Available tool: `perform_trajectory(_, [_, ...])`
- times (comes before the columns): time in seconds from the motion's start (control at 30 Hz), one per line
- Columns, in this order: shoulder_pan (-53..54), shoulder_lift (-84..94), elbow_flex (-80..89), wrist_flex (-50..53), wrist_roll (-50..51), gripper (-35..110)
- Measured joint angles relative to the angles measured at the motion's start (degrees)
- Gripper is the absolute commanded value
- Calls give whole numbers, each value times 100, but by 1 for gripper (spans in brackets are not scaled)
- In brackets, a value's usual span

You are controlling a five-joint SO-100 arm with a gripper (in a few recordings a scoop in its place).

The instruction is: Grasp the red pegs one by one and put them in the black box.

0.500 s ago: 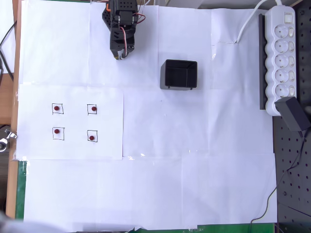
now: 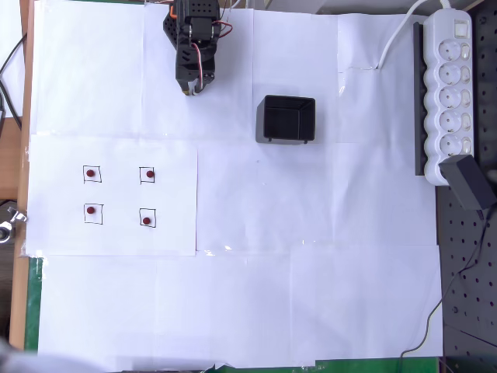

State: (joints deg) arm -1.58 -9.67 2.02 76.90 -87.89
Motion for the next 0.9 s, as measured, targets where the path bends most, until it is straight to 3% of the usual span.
perform_trajectory(0.73, [9,0,0,-9,0,0])
perform_trajectory(0.83, [255,510,0,-554,650,0])
perform_trajectory(0.9, [545,1143,0,-1468,1222,1])
